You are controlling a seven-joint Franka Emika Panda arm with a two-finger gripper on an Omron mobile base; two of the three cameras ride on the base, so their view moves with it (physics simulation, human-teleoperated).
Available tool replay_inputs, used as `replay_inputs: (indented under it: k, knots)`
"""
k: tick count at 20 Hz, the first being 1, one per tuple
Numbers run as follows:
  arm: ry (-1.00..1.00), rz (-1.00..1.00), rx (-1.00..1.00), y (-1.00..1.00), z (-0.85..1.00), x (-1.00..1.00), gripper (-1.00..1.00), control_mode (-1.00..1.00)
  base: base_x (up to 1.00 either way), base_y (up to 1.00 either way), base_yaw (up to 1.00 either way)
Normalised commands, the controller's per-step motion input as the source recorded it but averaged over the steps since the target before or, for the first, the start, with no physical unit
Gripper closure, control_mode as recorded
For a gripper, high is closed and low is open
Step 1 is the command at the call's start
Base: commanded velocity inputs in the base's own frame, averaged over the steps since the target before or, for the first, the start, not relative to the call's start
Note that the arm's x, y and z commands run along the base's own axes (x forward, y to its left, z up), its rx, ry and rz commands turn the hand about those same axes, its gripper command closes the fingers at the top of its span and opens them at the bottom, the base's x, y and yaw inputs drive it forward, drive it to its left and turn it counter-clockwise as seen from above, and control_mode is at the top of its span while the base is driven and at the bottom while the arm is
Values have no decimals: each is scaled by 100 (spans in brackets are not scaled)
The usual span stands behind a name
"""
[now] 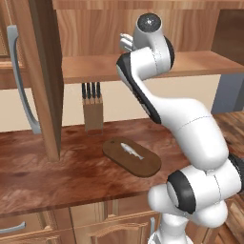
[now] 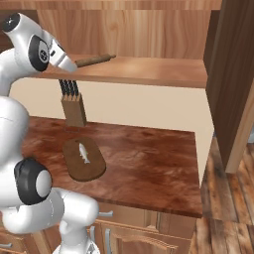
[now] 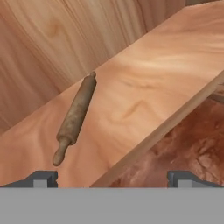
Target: Open the cabinet, retrieve the rolling pin, and place it next to the meat on the cutting board to prepare for tenderizing.
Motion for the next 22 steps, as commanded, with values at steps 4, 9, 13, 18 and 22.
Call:
replay_inputs:
  k: [4,9,13,18,22]
  knots:
    - [2,0,0,0,0,40,-100,-100,0,0,0]
    - [3,0,0,0,0,51,-100,-100,0,0,0]
    - [5,0,0,0,-2,52,-100,-100,0,0,0]
    - [5,0,0,0,-8,36,-100,-100,0,0,0]
    - [7,0,0,3,-8,44,-100,-100,0,0,0]
